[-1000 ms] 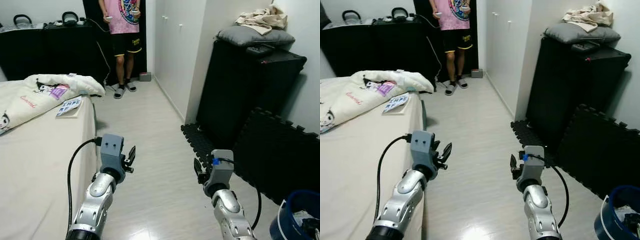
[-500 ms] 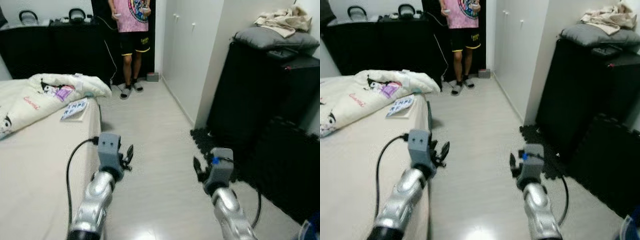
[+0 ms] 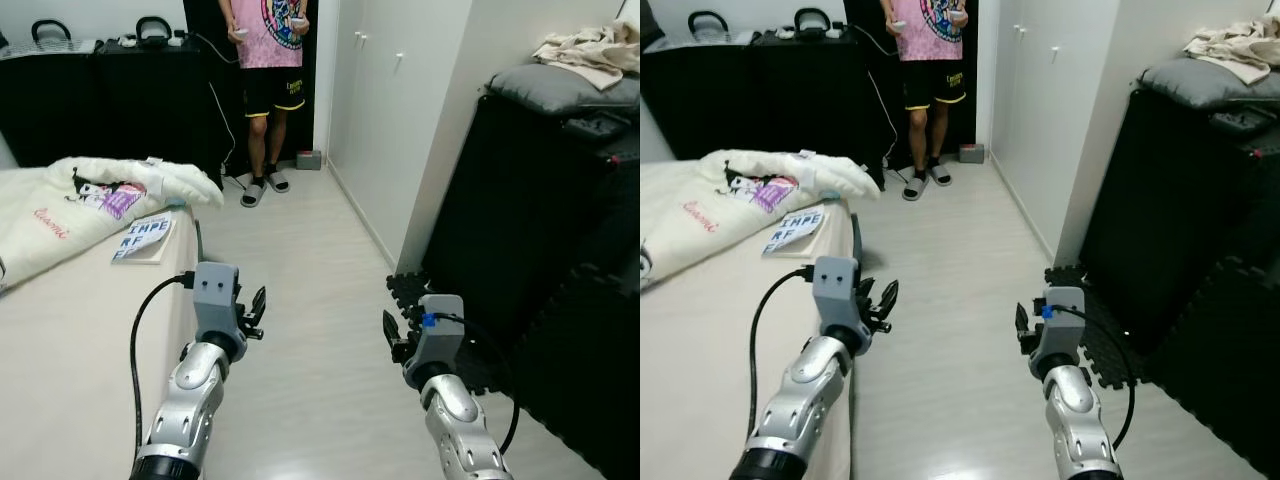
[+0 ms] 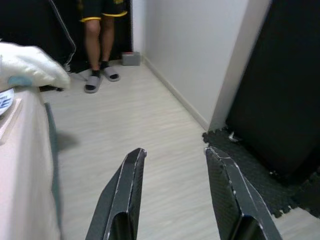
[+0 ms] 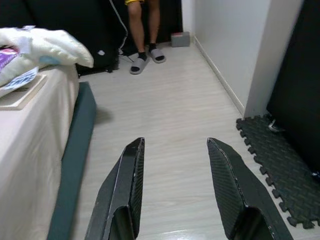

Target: Clean up the room

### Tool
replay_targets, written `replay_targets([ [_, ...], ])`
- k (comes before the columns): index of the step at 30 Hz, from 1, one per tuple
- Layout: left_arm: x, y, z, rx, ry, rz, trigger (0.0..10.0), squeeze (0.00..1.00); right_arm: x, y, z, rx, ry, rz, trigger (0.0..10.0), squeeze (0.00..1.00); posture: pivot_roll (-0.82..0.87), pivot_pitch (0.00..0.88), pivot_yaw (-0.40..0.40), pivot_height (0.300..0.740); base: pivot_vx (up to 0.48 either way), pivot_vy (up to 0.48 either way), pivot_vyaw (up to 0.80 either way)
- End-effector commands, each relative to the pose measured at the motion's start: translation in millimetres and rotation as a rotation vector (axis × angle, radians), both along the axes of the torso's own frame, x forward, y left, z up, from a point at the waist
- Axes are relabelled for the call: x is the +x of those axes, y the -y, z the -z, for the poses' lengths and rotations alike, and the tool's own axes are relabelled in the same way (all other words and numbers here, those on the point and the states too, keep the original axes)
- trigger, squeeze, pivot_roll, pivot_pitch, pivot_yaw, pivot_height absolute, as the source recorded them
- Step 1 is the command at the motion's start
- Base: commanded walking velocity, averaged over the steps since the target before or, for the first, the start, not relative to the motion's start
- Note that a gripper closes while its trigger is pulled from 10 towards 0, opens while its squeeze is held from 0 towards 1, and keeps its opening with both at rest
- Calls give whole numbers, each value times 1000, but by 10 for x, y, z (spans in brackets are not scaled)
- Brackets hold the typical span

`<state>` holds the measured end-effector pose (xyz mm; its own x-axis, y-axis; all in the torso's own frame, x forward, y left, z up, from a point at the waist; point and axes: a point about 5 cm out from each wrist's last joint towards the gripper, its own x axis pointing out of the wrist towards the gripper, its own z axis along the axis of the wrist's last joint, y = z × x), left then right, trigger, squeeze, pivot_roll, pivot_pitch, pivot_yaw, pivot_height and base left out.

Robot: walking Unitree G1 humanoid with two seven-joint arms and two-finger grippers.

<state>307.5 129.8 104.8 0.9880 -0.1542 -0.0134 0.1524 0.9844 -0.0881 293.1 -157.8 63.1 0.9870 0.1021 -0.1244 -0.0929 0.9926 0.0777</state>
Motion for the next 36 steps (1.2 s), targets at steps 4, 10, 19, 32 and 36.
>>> replay_targets([
  [4, 11, 29, 7, 5, -7, 12, 10000, 0, 25, -4, -11, 8, -1, -4, 10000, 0, 1, 0, -17, 740, 387, 0, -200],
  [10, 4, 24, 19, 10, -12, 7, 10000, 0, 19, -8, -8, 2, 0, -13, 10000, 0, 0, 0, -20, 740, 388, 0, 0],
  [19, 3, 22, 24, 12, -13, 8, 10000, 0, 7, -12, 10, 4, -6, -12, 10000, 0, 0, 0, -16, 740, 388, 0, 0],
  [32, 8, 25, 15, 17, -12, 15, 10000, 0, -2, -5, 29, 9, -13, -1, 10000, 0, 4, 0, -11, 740, 386, 0, 0],
  [36, 6, 21, 13, 18, -11, 16, 10000, 0, -10, -13, 36, 13, -15, -4, 10000, 0, 6, 0, -13, 740, 389, 0, 0],
])
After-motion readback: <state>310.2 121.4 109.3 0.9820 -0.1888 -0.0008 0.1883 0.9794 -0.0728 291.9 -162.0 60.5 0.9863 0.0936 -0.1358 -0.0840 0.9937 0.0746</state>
